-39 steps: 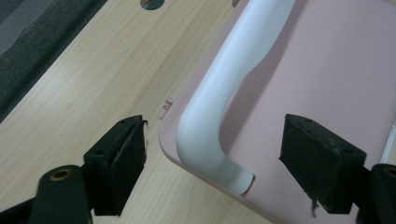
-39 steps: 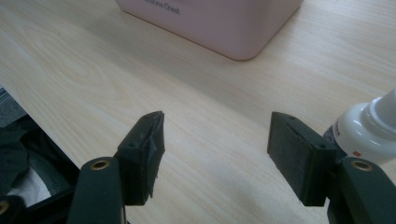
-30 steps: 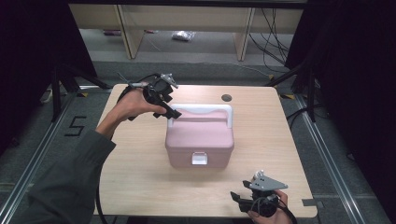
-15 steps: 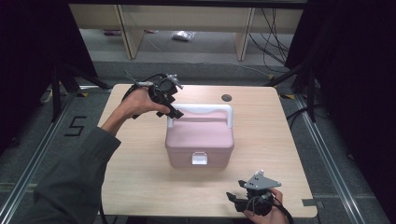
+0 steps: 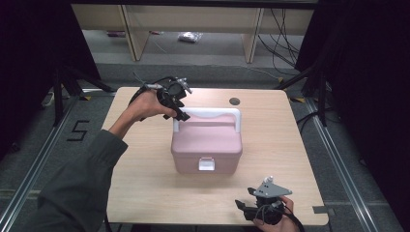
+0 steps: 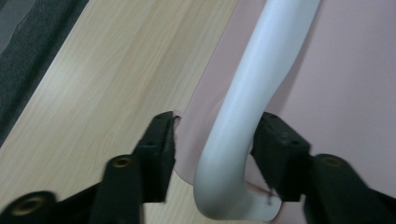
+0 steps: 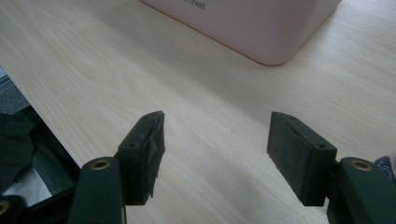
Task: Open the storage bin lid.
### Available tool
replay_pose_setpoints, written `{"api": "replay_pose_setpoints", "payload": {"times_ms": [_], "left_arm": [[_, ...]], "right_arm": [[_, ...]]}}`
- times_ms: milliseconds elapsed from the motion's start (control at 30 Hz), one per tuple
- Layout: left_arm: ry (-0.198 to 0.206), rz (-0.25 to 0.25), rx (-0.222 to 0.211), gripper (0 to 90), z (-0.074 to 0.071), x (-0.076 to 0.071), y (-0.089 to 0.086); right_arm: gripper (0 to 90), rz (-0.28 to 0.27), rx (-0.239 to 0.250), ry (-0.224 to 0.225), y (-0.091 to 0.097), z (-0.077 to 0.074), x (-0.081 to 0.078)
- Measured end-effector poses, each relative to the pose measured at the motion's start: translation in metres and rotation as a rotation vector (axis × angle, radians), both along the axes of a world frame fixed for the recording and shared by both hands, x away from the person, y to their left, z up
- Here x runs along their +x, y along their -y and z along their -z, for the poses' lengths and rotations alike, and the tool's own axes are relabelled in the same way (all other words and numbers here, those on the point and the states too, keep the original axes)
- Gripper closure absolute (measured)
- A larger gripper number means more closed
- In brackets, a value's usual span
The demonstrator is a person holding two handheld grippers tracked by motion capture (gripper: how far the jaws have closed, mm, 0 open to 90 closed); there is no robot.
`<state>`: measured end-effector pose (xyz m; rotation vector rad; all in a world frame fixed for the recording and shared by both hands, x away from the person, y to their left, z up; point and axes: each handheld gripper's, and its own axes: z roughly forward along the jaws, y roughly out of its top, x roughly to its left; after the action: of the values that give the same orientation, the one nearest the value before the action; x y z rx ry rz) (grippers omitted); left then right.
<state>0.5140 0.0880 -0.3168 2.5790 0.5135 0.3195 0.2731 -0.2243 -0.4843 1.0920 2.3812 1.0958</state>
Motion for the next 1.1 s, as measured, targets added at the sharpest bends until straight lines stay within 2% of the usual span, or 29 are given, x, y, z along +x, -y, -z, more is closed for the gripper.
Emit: {"api": "replay_pose_setpoints", "payload": {"times_ms": [33, 67, 167, 200, 233, 267, 300, 367, 467, 500, 533, 567, 633, 667, 700, 733, 800, 833, 867, 900, 933, 967, 1033, 1067, 1100], "left_arm": [[-0.001, 0.01, -0.017, 58.1, -0.001, -0.001, 0.002], [-0.003, 0.024, -0.013, 62.4, -0.002, -0.002, 0.002], [0.013, 0.036, 0.011, 64.3, -0.003, -0.003, 0.003], [0.016, 0.041, 0.012, 64.7, -0.003, -0.004, 0.003], [0.016, 0.041, 0.012, 65.2, -0.003, -0.004, 0.003], [0.022, 0.058, 0.022, 65.7, -0.004, -0.005, 0.003], [0.025, 0.06, 0.024, 66.1, -0.005, -0.006, 0.003], [0.035, 0.075, 0.031, 66.7, -0.007, -0.008, 0.003], [0.038, 0.092, 0.032, 68.2, -0.008, -0.009, 0.003], [0.048, 0.107, 0.027, 68.8, -0.009, -0.011, 0.003], [0.051, 0.122, 0.04, 69.4, -0.011, -0.012, 0.002], [0.057, 0.117, 0.025, 69.9, -0.012, -0.013, 0.002], [0.06, 0.134, 0.038, 70.7, -0.014, -0.013, 0.001], [0.069, 0.144, 0.03, 71.0, -0.016, -0.014, 0.0], [0.07, 0.146, 0.023, 71.3, -0.017, -0.014, 0.0], [0.074, 0.157, 0.026, 71.5, -0.018, -0.014, -0.001], [0.083, 0.175, 0.029, 71.9, -0.02, -0.014, -0.001], [0.082, 0.182, 0.029, 72.1, -0.022, -0.013, -0.001], [0.082, 0.182, 0.029, 72.1, -0.022, -0.013, -0.001], [0.082, 0.181, 0.022, 72.1, -0.022, -0.013, -0.002], [0.078, 0.191, 0.023, 72.4, -0.024, -0.012, -0.003], [0.068, 0.181, -0.011, 72.5, -0.025, -0.012, -0.003], [0.074, 0.182, -0.01, 72.6, -0.028, -0.01, -0.003], [0.072, 0.183, -0.014, 72.6, -0.029, -0.01, -0.004], [0.074, 0.193, 0.003, 72.6, -0.031, -0.009, -0.004]], "right_arm": [[38.0, 0.01, 0.001, -0.011, 0.0, -0.001, -0.001], [38.0, 0.009, 0.0, -0.012, 0.0, -0.001, 0.0], [38.0, 0.011, 0.009, -0.018, 0.0, -0.001, -0.001], [38.0, 0.019, 0.021, -0.032, -0.001, -0.001, -0.002], [38.0, 0.019, 0.021, -0.032, -0.001, -0.001, -0.002], [38.1, 0.005, 0.01, -0.008, 0.002, -0.001, 0.0], [38.2, 0.032, 0.027, -0.042, 0.001, -0.001, -0.003], [38.4, 0.008, 0.021, -0.014, 0.003, -0.001, -0.001], [38.5, 0.021, 0.038, -0.027, 0.002, -0.002, -0.002], [38.5, 0.008, 0.037, -0.017, 0.003, -0.004, -0.002], [38.6, 0.0, 0.038, 0.001, 0.003, -0.005, -0.002], [38.7, 0.017, 0.059, -0.015, 0.003, -0.006, -0.004], [38.9, 0.02, 0.07, -0.013, 0.003, -0.007, -0.005], [39.3, 0.012, 0.093, 0.001, 0.005, -0.01, -0.004], [39.4, 0.028, 0.111, -0.001, 0.005, -0.012, -0.006], [39.5, 0.005, 0.109, 0.02, 0.007, -0.013, -0.004], [40.2, 0.006, 0.116, 0.047, 0.009, -0.017, -0.004], [40.6, 0.009, 0.139, 0.024, 0.008, -0.019, -0.006], [40.6, 0.009, 0.139, 0.024, 0.008, -0.019, -0.006], [41.0, 0.016, 0.143, 0.035, 0.009, -0.02, -0.006], [42.7, 0.002, 0.138, 0.067, 0.011, -0.022, -0.004], [43.7, -0.006, 0.148, 0.077, 0.011, -0.022, -0.004], [45.1, -0.012, 0.148, 0.077, 0.01, -0.024, -0.004], [46.3, -0.007, 0.184, 0.052, 0.007, -0.023, -0.005], [46.7, -0.023, 0.152, 0.079, 0.009, -0.024, -0.003]]}}
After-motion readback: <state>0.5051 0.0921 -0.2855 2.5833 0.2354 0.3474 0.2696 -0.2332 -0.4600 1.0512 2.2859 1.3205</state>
